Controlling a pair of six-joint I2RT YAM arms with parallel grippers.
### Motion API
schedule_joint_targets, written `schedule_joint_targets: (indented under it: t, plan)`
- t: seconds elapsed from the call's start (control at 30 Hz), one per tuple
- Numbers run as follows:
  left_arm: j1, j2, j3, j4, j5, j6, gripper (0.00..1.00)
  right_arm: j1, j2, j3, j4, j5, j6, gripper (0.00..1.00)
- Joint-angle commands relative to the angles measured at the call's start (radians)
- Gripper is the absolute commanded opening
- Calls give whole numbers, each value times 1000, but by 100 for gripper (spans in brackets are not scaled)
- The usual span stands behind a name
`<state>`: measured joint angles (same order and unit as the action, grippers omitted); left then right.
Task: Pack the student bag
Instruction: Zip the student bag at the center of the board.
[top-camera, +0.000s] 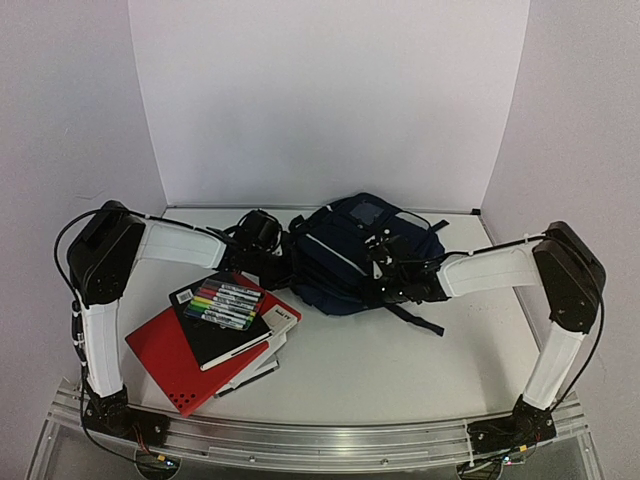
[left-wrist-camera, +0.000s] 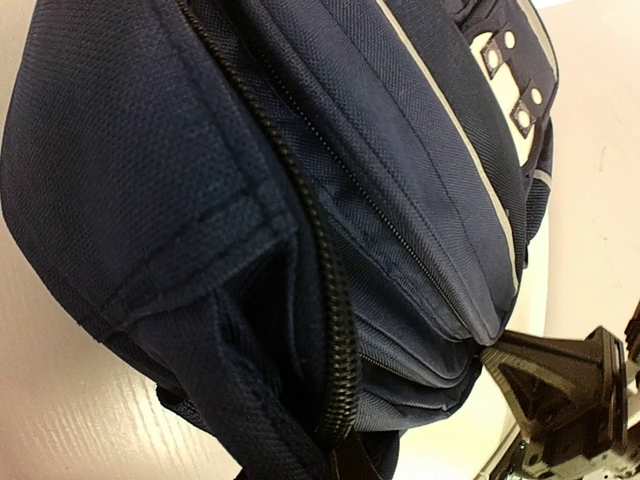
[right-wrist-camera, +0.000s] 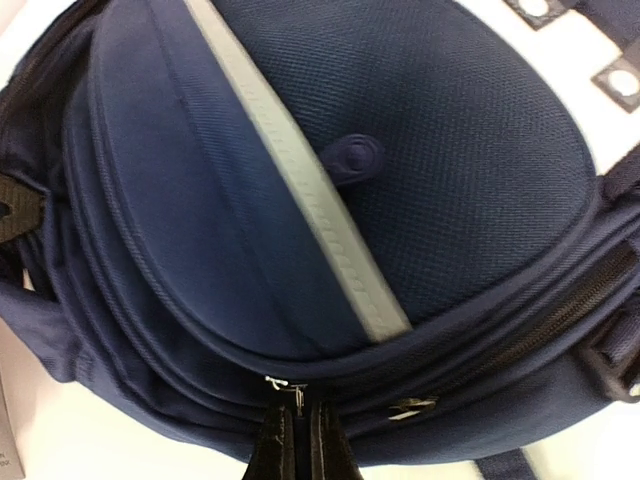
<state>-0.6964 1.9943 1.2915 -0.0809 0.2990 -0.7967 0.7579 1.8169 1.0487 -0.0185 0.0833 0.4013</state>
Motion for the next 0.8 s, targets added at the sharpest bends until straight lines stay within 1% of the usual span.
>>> schedule_joint_targets:
  t: [0.0,0.1,0.2,0.23,0.27,0.37,0.4,0.47,0.5,0.63,0.77]
  plan:
    - [45,-94,32,-61,10,88,0,-102,-39,38,-50,5,-7,0]
    - [75,-103,40,-84,8,118,0,-159,-9,51,-50,-46,-14,0]
    - [111,-108,36,-86,26,134,0,-185,14,71,-47,-74,-24,0]
    - [122,-107,35,-84,38,140,0,-188,15,80,-47,-86,-29,5]
    - [130,-104,36,-82,53,147,0,-189,13,88,-47,-101,-34,13]
    - [138,-87,53,-79,99,174,0,-190,-25,106,-47,-106,-41,49]
    - [138,-83,62,-77,117,182,0,-194,-37,113,-47,-96,-41,59]
    - [138,-74,79,-70,145,192,2,-212,-55,129,-49,-62,-36,70]
    - [137,-72,86,-66,150,195,3,-225,-58,138,-51,-39,-30,73]
    - [140,-65,133,-93,120,224,5,-313,-28,201,-65,-31,-22,86]
    - [160,-50,186,-153,90,225,4,-405,48,297,-82,-55,-45,93]
